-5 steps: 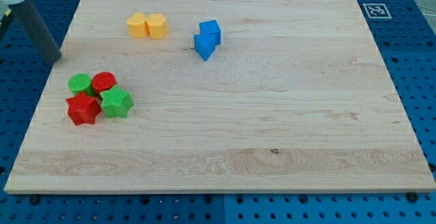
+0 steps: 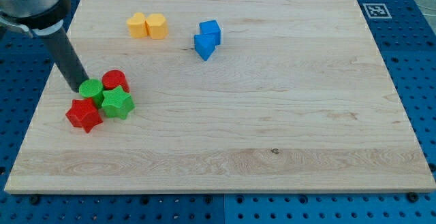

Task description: Push the green circle slightly towards right

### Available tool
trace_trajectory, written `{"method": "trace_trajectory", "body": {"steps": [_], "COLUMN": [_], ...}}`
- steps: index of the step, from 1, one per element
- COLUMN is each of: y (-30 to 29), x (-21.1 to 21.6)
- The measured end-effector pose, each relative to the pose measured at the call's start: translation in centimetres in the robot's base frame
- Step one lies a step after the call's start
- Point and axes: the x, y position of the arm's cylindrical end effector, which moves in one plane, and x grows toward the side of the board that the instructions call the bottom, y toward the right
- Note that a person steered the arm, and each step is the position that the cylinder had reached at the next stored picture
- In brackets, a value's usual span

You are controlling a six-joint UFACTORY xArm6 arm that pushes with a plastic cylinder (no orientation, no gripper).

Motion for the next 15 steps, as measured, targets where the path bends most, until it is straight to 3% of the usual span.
{"method": "trace_trajectory", "body": {"steps": [4,6,7,13,15], "y": [0.3,-5.6,-5.3,4.7,-2.1], "x": [0.1,-0.8,0.5,3.6,3.1]}}
